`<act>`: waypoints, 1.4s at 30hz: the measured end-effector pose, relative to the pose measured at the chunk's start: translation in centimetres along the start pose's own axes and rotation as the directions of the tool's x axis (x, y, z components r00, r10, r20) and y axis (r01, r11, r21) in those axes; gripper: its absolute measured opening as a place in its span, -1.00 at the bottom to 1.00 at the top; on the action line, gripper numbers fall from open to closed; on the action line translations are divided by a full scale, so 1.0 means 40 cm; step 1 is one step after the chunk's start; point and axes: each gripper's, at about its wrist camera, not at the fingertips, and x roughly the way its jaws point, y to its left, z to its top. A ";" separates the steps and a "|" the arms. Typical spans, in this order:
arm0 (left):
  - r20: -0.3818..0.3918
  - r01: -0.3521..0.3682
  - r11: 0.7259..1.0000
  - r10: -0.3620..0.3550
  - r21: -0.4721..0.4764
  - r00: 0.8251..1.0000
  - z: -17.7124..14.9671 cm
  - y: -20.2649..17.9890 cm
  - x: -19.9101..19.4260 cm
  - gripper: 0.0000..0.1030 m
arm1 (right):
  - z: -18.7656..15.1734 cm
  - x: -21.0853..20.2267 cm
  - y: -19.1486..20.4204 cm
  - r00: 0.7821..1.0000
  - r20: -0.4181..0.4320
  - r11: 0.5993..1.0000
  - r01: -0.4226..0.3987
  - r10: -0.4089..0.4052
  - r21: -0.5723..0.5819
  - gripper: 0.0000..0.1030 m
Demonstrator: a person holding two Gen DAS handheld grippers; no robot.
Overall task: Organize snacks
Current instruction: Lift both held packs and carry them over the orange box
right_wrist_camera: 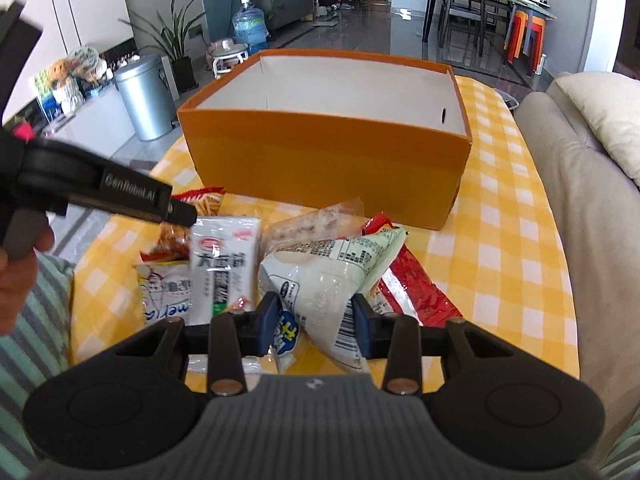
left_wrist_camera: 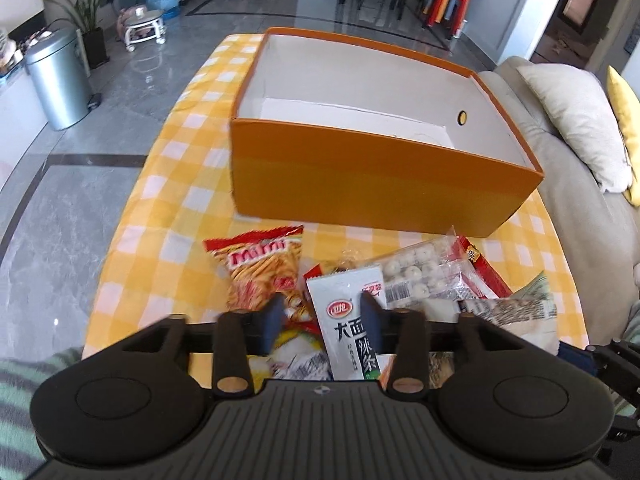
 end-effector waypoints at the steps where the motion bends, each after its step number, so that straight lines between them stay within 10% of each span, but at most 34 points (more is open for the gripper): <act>1: -0.005 -0.012 1.000 0.012 -0.005 1.000 -0.005 0.001 -0.009 0.25 | 0.002 -0.008 0.000 1.000 0.004 1.000 -0.005 0.005 0.004 -0.29; 14: -0.073 -0.003 0.998 0.008 0.069 0.997 -0.089 -0.060 0.061 0.01 | -0.024 0.013 -0.032 0.999 -0.032 0.997 -0.020 0.022 0.081 -0.29; 19: -0.082 0.045 0.997 -0.040 0.059 0.996 -0.096 -0.077 0.088 0.32 | -0.017 0.022 -0.042 0.999 -0.029 0.995 -0.019 0.021 0.095 -0.28; 32: -0.105 -0.092 0.986 0.107 0.136 0.989 -0.091 -0.153 0.160 0.48 | -0.016 0.042 -0.079 0.999 -0.041 0.990 -0.029 0.035 0.140 -0.28; 42: -0.083 -0.075 0.980 0.091 0.186 0.992 -0.099 -0.157 0.156 0.14 | -0.015 0.045 -0.088 0.998 -0.038 0.988 -0.039 0.045 0.150 -0.27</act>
